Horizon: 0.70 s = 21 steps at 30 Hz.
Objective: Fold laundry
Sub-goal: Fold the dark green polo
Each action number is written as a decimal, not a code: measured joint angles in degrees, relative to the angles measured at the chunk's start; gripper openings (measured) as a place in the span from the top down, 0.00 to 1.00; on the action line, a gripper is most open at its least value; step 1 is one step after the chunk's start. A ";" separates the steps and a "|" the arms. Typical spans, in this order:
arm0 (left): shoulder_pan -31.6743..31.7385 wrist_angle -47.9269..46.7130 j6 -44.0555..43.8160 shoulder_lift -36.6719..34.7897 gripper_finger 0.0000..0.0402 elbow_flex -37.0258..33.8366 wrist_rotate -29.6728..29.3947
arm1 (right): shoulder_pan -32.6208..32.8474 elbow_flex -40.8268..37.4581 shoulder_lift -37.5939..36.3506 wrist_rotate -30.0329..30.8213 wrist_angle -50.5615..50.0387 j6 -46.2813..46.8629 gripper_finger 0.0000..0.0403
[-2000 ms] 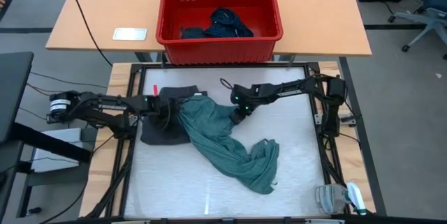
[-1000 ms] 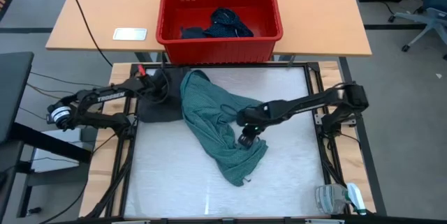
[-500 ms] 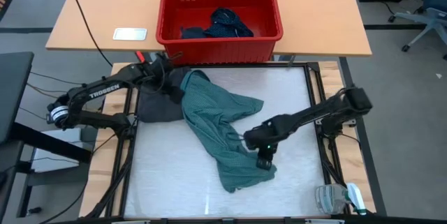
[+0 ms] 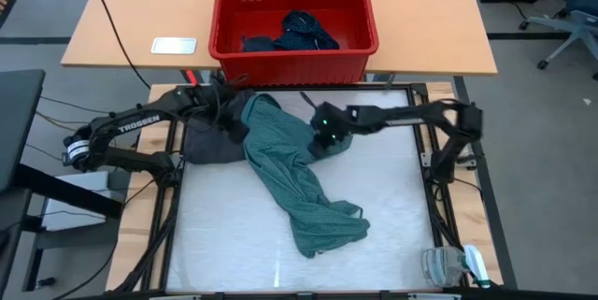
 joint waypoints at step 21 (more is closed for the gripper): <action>-4.02 -6.30 -0.24 0.00 0.53 0.02 -6.71 | 13.93 -0.13 -9.11 2.38 -26.32 3.62 0.80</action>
